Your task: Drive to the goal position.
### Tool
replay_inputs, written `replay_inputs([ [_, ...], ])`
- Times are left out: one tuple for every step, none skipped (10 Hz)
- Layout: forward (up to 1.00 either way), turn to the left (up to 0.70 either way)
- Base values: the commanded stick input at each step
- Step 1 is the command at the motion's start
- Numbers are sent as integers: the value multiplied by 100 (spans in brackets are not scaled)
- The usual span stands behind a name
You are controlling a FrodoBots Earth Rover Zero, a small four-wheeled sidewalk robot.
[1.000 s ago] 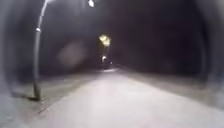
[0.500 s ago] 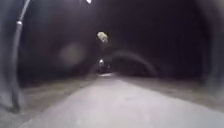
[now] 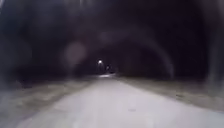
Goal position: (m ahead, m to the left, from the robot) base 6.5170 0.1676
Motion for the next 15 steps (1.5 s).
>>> replay_inputs([
  [100, 0],
  [100, 0],
  [100, 0],
  [100, 0],
  [100, 0],
  [100, 0],
  [100, 1],
  [100, 12],
  [100, 24],
  [100, 7],
  [87, 0],
  [70, 0],
  [53, 0],
  [36, 0],
  [19, 0],
])
